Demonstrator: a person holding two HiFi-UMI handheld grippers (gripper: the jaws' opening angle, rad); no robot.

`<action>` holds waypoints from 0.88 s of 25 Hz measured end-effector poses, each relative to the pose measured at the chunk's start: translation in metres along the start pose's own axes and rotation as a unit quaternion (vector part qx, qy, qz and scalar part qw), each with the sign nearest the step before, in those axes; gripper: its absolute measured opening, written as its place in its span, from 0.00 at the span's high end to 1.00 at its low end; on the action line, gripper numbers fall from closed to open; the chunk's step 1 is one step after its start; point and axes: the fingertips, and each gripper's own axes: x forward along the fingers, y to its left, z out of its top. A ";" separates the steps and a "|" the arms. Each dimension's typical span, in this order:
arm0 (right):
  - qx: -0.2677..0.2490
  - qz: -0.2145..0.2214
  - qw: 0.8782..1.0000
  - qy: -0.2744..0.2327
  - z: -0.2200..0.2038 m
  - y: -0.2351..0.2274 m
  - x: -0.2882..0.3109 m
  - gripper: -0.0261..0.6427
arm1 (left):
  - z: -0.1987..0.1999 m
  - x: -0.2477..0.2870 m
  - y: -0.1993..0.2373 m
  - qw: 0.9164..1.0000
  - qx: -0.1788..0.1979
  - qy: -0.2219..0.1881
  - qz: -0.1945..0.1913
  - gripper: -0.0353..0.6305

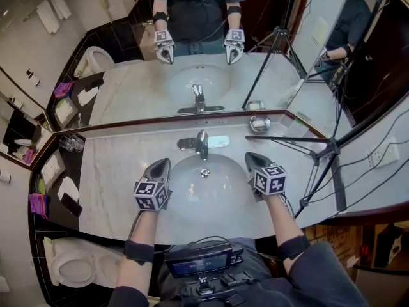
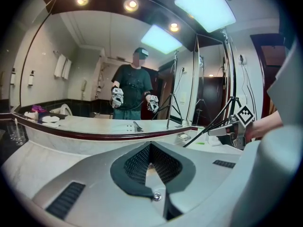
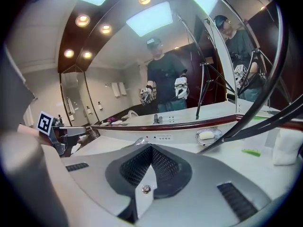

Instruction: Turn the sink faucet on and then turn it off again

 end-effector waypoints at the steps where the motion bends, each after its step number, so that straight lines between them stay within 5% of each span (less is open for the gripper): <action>1: 0.001 -0.001 1.000 -0.001 0.000 -0.001 0.000 0.93 | 0.000 0.000 0.000 1.000 0.003 0.000 -0.001 0.95; 17: -0.025 0.002 1.000 0.009 -0.012 -0.004 0.012 0.93 | -0.003 -0.002 0.006 1.000 -0.007 0.003 0.013 0.95; 22: -0.130 -0.010 0.991 0.020 -0.017 0.001 0.026 0.92 | 0.000 -0.004 0.008 1.000 -0.005 0.003 0.019 0.95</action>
